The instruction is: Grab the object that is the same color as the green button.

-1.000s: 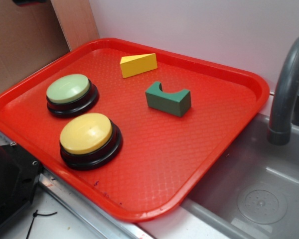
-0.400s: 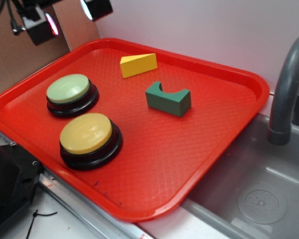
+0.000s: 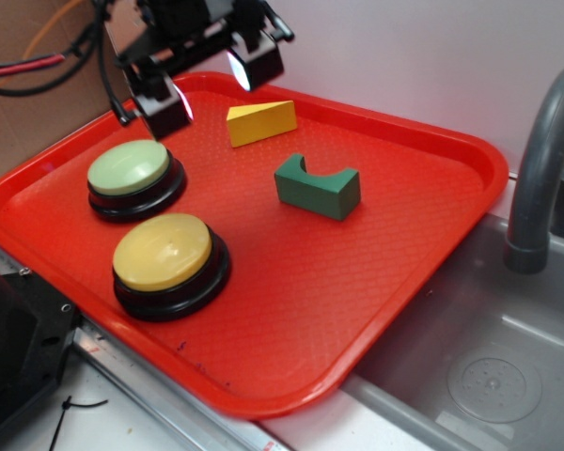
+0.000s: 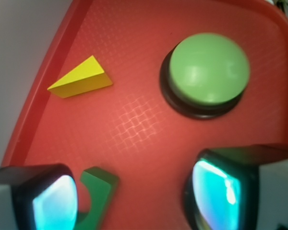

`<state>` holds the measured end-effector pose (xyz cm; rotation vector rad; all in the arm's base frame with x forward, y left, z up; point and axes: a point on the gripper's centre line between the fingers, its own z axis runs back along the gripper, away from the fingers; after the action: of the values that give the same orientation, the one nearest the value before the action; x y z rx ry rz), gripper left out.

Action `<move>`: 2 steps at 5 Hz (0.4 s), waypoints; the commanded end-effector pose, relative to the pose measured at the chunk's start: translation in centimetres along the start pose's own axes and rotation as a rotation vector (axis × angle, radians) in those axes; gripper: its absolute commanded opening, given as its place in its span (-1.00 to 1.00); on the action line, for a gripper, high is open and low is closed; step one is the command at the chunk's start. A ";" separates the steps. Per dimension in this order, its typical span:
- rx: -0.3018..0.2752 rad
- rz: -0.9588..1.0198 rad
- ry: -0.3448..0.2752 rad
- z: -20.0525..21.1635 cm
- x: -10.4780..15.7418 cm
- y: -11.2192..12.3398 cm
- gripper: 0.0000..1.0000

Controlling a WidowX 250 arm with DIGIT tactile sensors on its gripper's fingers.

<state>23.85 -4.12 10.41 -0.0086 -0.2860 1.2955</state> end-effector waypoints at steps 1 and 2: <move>-0.083 0.001 -0.008 -3.3 -1.2 -1.7 1.00; -0.080 -0.018 0.014 -5.1 -1.4 -2.4 1.00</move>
<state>26.21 -6.00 4.26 -0.0315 -0.2907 1.2457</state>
